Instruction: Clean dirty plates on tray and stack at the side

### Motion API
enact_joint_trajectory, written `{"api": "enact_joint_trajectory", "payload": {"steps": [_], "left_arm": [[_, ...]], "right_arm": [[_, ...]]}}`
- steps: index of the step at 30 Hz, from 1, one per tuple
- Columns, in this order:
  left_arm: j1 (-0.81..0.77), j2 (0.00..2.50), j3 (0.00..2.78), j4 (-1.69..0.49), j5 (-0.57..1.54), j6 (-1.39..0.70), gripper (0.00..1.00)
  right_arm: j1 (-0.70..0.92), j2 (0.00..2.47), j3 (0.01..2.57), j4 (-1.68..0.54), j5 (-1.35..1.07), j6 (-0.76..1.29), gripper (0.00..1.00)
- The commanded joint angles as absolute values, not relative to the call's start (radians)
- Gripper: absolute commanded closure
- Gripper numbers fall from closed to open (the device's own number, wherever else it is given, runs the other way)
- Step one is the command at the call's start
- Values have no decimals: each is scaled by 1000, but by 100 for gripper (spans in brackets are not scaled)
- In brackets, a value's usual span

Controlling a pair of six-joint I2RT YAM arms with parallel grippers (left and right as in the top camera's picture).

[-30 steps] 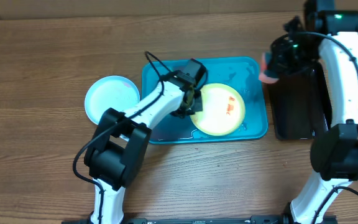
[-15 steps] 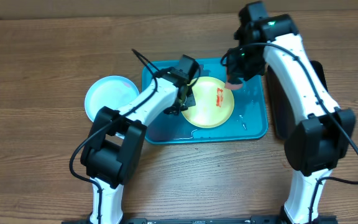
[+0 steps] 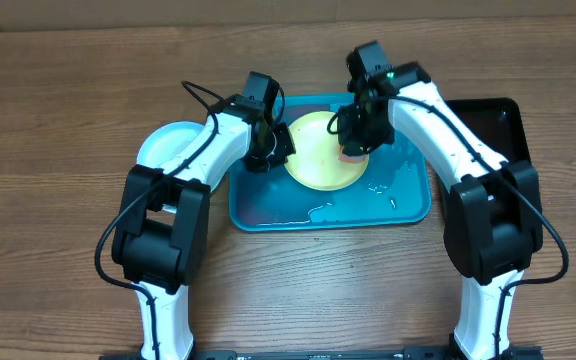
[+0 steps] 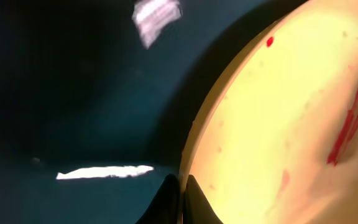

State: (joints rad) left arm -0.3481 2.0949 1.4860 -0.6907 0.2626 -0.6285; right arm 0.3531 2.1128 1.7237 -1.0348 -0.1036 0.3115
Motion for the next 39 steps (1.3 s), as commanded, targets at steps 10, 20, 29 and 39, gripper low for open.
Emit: {"api": "enact_joint_trajectory", "payload": {"steps": [10, 20, 29, 39], "left_arm": [[-378, 2094, 1491, -702, 300, -598, 96], [-378, 2094, 1491, -736, 258, -593, 96], [-378, 2094, 1491, -733, 258, -594, 96], [-380, 2094, 1491, -734, 263, -581, 96]], "right_arm": [[342, 2205, 1637, -931, -97, 358, 96], [243, 2213, 1683, -979, -46, 337, 96], [255, 2217, 1682, -1036, -197, 310, 96], [430, 2218, 1682, -962, -255, 319, 96]]}}
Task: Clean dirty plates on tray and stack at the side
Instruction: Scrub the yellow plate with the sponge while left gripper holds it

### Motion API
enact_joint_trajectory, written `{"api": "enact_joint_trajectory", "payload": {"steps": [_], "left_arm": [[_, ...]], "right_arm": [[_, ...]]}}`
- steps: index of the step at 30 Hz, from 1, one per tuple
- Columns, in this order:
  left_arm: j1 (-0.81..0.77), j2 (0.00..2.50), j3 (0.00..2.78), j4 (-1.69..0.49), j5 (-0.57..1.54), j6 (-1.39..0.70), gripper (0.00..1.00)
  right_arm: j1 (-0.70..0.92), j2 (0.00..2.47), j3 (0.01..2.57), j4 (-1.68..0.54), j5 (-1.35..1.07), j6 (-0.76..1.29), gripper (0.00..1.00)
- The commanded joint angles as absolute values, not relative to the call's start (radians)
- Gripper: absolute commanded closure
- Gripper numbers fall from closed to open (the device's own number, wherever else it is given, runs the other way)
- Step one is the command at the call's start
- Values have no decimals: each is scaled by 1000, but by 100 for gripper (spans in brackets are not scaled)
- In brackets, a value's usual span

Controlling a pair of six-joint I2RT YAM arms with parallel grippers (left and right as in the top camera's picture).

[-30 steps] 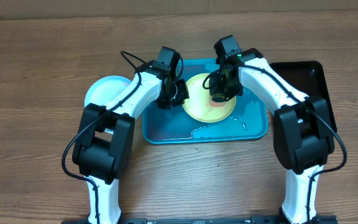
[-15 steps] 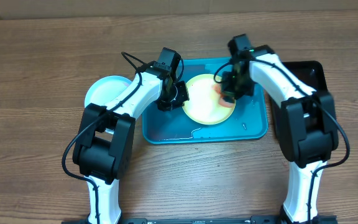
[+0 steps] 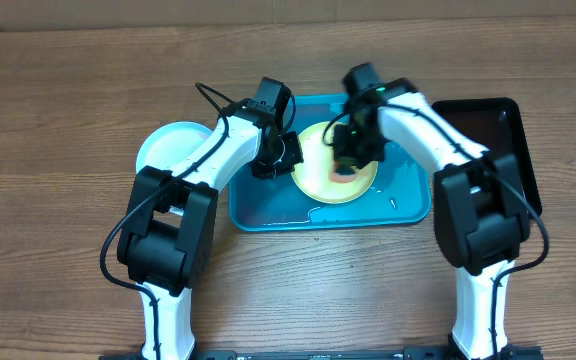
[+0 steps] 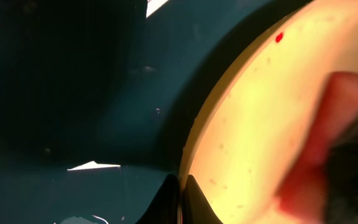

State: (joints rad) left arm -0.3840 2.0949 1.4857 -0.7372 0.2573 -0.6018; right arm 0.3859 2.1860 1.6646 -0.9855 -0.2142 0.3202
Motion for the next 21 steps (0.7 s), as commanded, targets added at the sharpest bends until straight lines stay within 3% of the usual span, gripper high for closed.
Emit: {"api": "enact_joint_trajectory", "payload": {"steps": [1, 12, 21], "left_arm": [[-380, 2094, 1491, -735, 263, -579, 96], [-380, 2094, 1491, -753, 263, -567, 96], [-380, 2094, 1491, -751, 259, -560, 96]], "right_arm": [[434, 2218, 1682, -942, -253, 326, 96], [334, 2218, 1682, -853, -86, 398, 96], [274, 2215, 1685, -1034, -80, 401, 96]]}}
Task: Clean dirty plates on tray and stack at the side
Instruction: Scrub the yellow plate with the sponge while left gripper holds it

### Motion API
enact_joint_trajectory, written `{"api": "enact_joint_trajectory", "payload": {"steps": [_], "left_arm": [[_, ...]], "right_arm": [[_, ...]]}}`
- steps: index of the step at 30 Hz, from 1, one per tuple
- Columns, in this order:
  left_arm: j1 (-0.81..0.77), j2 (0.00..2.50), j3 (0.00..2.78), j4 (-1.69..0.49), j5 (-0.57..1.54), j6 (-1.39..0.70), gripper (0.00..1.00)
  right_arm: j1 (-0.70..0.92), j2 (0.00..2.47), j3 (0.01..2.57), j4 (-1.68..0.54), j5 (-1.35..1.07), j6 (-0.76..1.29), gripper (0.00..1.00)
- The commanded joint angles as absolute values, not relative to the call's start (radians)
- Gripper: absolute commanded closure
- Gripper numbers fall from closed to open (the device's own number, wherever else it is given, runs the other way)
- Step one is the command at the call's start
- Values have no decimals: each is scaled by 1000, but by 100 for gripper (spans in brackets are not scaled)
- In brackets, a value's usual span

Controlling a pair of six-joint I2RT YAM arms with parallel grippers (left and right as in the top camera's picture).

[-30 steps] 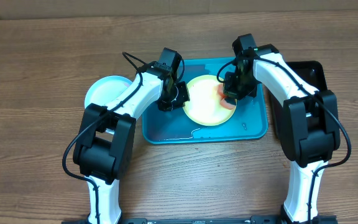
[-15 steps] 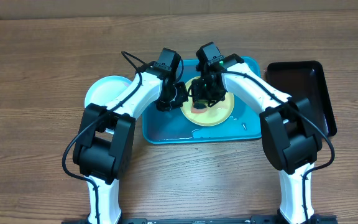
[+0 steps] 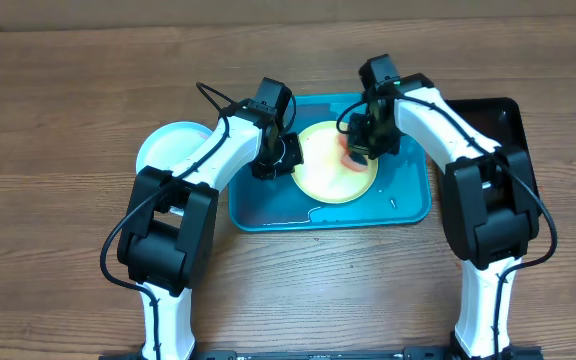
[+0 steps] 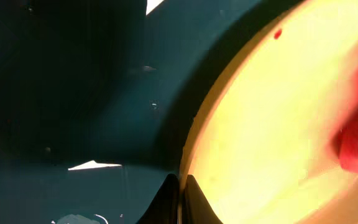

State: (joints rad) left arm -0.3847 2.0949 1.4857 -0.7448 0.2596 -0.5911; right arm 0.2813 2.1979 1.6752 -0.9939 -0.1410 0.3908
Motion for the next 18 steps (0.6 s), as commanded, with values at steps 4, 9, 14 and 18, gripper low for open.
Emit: {"api": "enact_joint_trajectory", "payload": {"steps": [4, 9, 14, 18], "left_arm": [[-380, 2094, 1491, -751, 259, -560, 96], [-380, 2094, 1491, -747, 259, -560, 96], [-380, 2094, 1491, -744, 259, -560, 96], [-380, 2094, 1491, -744, 260, -556, 96]], "right_arm": [[284, 2214, 1685, -1089, -121, 377, 96], [352, 2215, 1684, -1101, -268, 281, 96], [435, 2218, 1684, -1055, -263, 292, 96], [451, 2218, 1683, -976, -264, 364, 96]]}}
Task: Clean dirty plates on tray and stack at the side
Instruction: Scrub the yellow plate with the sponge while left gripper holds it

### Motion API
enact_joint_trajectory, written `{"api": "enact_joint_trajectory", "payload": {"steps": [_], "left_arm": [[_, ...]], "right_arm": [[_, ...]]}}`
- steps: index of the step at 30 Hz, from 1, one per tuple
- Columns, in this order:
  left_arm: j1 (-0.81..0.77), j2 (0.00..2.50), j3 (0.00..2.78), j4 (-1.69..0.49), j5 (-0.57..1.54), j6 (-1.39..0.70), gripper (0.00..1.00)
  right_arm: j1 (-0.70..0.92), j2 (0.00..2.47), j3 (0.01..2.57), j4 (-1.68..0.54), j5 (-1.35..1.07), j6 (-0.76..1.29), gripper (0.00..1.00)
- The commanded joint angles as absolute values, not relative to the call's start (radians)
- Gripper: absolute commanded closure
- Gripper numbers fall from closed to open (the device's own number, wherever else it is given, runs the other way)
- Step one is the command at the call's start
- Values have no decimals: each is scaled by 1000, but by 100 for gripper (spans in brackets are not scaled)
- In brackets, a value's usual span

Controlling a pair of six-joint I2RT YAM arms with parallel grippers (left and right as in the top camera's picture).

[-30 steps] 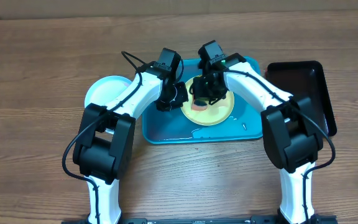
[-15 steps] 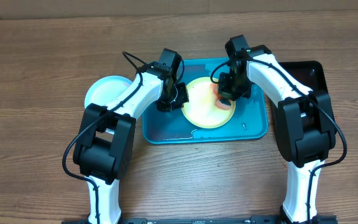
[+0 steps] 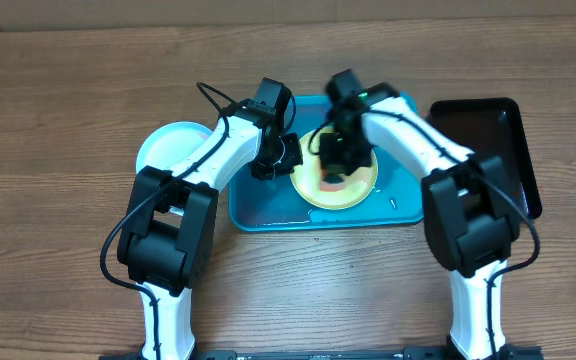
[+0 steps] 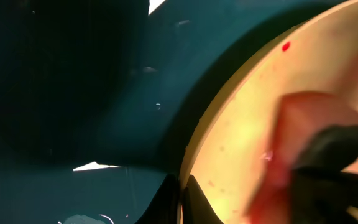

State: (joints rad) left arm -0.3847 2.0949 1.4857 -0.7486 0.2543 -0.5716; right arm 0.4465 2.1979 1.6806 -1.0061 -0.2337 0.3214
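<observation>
A yellow plate (image 3: 360,186) lies on the teal tray (image 3: 258,212). My left gripper (image 3: 280,160) is shut on the plate's left rim; in the left wrist view its fingertips (image 4: 180,199) pinch the rim of the yellow plate (image 4: 241,118). My right gripper (image 3: 338,160) is over the plate's left middle, shut on a pink sponge (image 4: 300,130) pressed against the plate face. A small red spot (image 4: 285,46) sits near the plate's rim. Faint reddish specks dot the plate near the left fingers.
A pale blue plate (image 3: 166,146) rests on the table left of the tray, partly under my left arm. A black tray (image 3: 490,135) stands at the right. Puddles of water (image 3: 323,212) lie on the teal tray's front part.
My right gripper and the sponge have moved from the plate's far right part to its left middle, closer to my left fingers. My left gripper still pinches the same rim.
At first the plate showed a red streak, with the sponge at its right edge and my left gripper on its left rim. The sponge then covered the plate's middle, then its right side with the streak gone, and now sits at the left middle.
</observation>
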Motion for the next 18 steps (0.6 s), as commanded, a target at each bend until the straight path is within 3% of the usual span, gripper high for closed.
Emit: {"api": "enact_joint_trajectory", "payload": {"steps": [1, 10, 18], "left_arm": [[-380, 2094, 1491, -745, 259, -556, 96], [-380, 2094, 1491, -745, 260, -556, 96], [-380, 2094, 1491, -756, 258, -553, 96]], "right_arm": [[451, 2218, 1683, -956, -264, 380, 96], [451, 2225, 1683, -815, -269, 475, 96], [405, 2226, 1683, -843, -150, 580, 96]]}}
